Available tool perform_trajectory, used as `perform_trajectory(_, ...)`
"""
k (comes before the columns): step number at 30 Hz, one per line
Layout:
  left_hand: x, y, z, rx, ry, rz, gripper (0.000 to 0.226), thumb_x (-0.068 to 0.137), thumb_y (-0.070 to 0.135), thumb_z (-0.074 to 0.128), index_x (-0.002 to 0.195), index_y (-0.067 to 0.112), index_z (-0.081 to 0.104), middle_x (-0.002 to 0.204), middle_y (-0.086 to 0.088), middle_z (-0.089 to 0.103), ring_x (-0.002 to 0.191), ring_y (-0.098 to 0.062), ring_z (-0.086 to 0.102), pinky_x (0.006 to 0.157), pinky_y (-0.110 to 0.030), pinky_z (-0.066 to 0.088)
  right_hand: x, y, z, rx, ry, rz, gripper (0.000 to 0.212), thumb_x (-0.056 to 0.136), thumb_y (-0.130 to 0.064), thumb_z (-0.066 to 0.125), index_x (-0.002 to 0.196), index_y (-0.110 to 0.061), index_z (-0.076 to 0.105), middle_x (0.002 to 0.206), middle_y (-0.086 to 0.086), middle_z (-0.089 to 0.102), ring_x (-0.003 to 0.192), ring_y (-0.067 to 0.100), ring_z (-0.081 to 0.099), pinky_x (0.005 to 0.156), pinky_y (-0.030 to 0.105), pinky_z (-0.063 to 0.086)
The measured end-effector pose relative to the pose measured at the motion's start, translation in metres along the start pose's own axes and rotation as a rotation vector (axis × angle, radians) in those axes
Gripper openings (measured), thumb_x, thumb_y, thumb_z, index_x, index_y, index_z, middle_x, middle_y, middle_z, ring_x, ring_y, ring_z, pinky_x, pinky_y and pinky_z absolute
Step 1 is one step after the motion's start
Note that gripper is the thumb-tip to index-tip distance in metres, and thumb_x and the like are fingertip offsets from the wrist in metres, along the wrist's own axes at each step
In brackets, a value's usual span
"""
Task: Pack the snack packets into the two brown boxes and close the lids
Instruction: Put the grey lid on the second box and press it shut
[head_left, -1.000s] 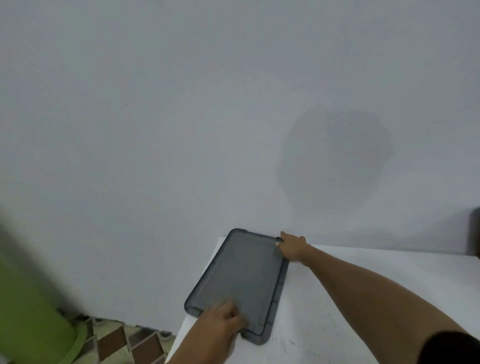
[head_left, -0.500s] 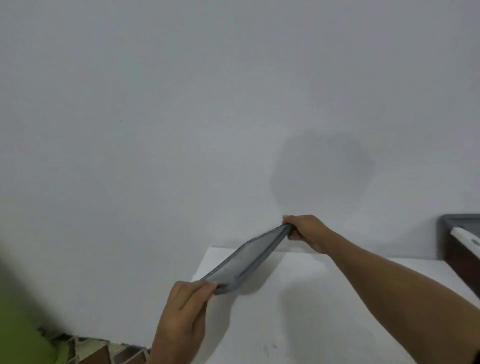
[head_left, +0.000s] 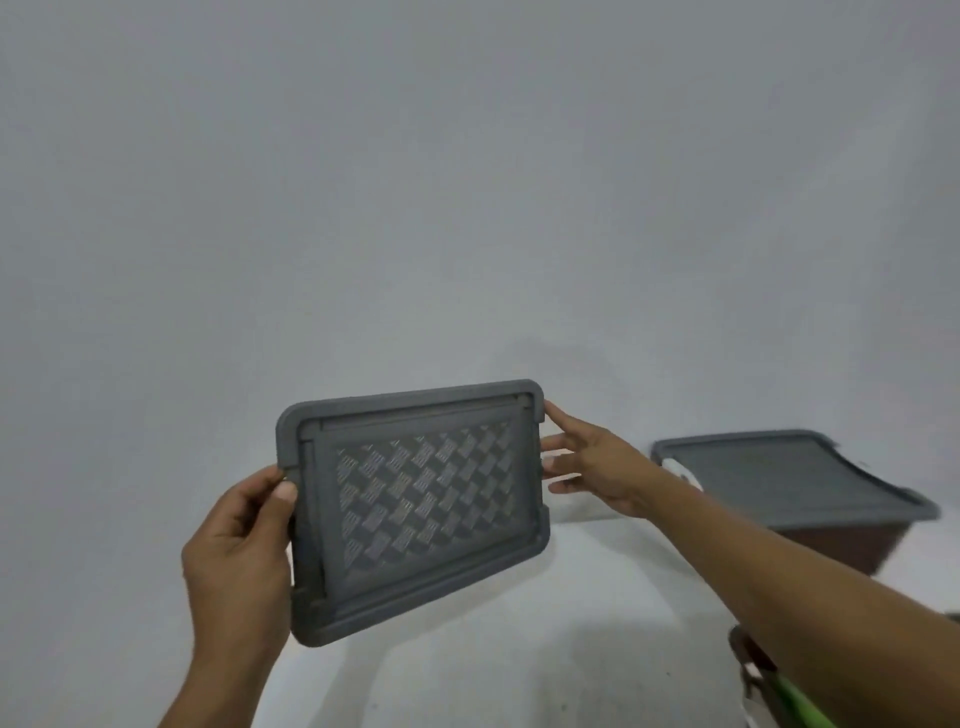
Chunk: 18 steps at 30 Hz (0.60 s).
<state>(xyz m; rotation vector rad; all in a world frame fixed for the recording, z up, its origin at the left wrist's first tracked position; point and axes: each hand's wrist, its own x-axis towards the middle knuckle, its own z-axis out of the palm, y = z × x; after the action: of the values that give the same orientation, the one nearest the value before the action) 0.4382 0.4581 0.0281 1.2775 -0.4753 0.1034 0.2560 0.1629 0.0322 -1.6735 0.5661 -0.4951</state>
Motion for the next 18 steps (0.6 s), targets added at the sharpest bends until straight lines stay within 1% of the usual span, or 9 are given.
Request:
perform_trajectory(2, -0.027, 0.006, 0.022, -0.038, -0.012, -0.031, 0.019, 0.098, 0.016, 0.065, 0.114, 0.021, 0.075, 0.107, 0.001, 0.076, 0.092, -0.017, 0.069, 0.082, -0.033, 0.059, -0.025, 0.007, -0.03, 0.034, 0.07, -0.041, 0.069, 0.093, 0.004, 0.064, 0.143, -0.041, 0.049, 0.115, 0.01, 0.073, 0.093, 0.021, 0.069, 0.083, 0.035, 0.058)
perform_trajectory(4, -0.053, 0.012, 0.045, -0.059, -0.039, -0.049, 0.022, 0.099, 0.022, 0.065, 0.119, 0.025, 0.075, 0.11, 0.007, 0.076, 0.095, -0.018, 0.071, 0.085, -0.036, 0.058, -0.051, 0.012, -0.062, 0.104, 0.136, -0.049, 0.06, 0.09, 0.006, 0.066, 0.139, -0.027, 0.058, 0.106, 0.01, 0.074, 0.087, 0.018, 0.067, 0.076, 0.03, 0.055)
perform_trajectory(7, -0.09, 0.023, 0.08, -0.031, -0.13, -0.034, 0.026, 0.1, 0.029, 0.063, 0.124, 0.034, 0.072, 0.113, 0.012, 0.076, 0.093, -0.019, 0.071, 0.08, -0.039, 0.059, -0.093, 0.017, -0.116, 0.164, 0.214, -0.038, 0.043, 0.088, 0.007, 0.069, 0.127, -0.011, 0.065, 0.1, 0.009, 0.074, 0.082, 0.014, 0.07, 0.067, 0.025, 0.055)
perform_trajectory(8, -0.103, 0.026, 0.091, -0.02, -0.169, -0.033, 0.027, 0.101, 0.029, 0.062, 0.126, 0.036, 0.071, 0.113, 0.013, 0.076, 0.09, -0.016, 0.07, 0.076, -0.036, 0.059, -0.108, 0.018, -0.133, 0.156, 0.235, -0.034, 0.038, 0.087, 0.005, 0.069, 0.122, -0.01, 0.067, 0.1, 0.008, 0.073, 0.08, 0.012, 0.07, 0.066, 0.023, 0.055)
perform_trajectory(10, -0.13, 0.027, 0.114, -0.005, -0.237, -0.065, 0.029, 0.102, 0.027, 0.06, 0.128, 0.035, 0.07, 0.108, 0.014, 0.077, 0.077, -0.012, 0.065, 0.062, -0.028, 0.057, -0.141, 0.018, -0.168, 0.142, 0.272, -0.022, 0.029, 0.088, 0.003, 0.069, 0.115, -0.009, 0.068, 0.097, 0.006, 0.074, 0.077, 0.008, 0.07, 0.065, 0.022, 0.056)
perform_trajectory(12, -0.147, 0.028, 0.13, 0.017, -0.313, -0.108, 0.031, 0.102, 0.022, 0.058, 0.129, 0.033, 0.07, 0.096, 0.005, 0.075, 0.066, -0.015, 0.053, 0.05, -0.026, 0.047, -0.165, 0.014, -0.192, 0.162, 0.306, -0.016, 0.023, 0.09, 0.001, 0.068, 0.111, -0.008, 0.069, 0.09, 0.003, 0.075, 0.074, 0.008, 0.069, 0.065, 0.022, 0.055)
perform_trajectory(15, -0.183, 0.023, 0.156, 0.089, -0.475, -0.2, 0.036, 0.098, 0.013, 0.059, 0.126, 0.033, 0.07, 0.086, -0.007, 0.068, 0.068, -0.019, 0.05, 0.054, -0.032, 0.043, -0.21, 0.02, -0.233, 0.153, 0.348, 0.024, 0.018, 0.09, -0.002, 0.068, 0.107, -0.007, 0.072, 0.085, 0.003, 0.075, 0.074, 0.012, 0.067, 0.072, 0.026, 0.054)
perform_trajectory(17, -0.205, 0.02, 0.169, 0.118, -0.57, -0.25, 0.03, 0.095, 0.009, 0.064, 0.119, 0.025, 0.074, 0.081, -0.01, 0.07, 0.065, -0.023, 0.053, 0.055, -0.034, 0.045, -0.239, 0.031, -0.257, 0.129, 0.408, 0.057, 0.019, 0.089, -0.003, 0.07, 0.108, -0.003, 0.072, 0.086, 0.006, 0.074, 0.073, 0.014, 0.065, 0.071, 0.026, 0.053)
perform_trajectory(18, -0.215, 0.018, 0.174, 0.138, -0.599, -0.267, 0.022, 0.094, 0.009, 0.067, 0.112, 0.02, 0.076, 0.08, -0.011, 0.073, 0.063, -0.024, 0.055, 0.054, -0.034, 0.046, -0.254, 0.038, -0.266, 0.118, 0.439, 0.078, 0.02, 0.088, -0.003, 0.071, 0.108, -0.002, 0.073, 0.086, 0.006, 0.074, 0.07, 0.013, 0.066, 0.068, 0.023, 0.053)
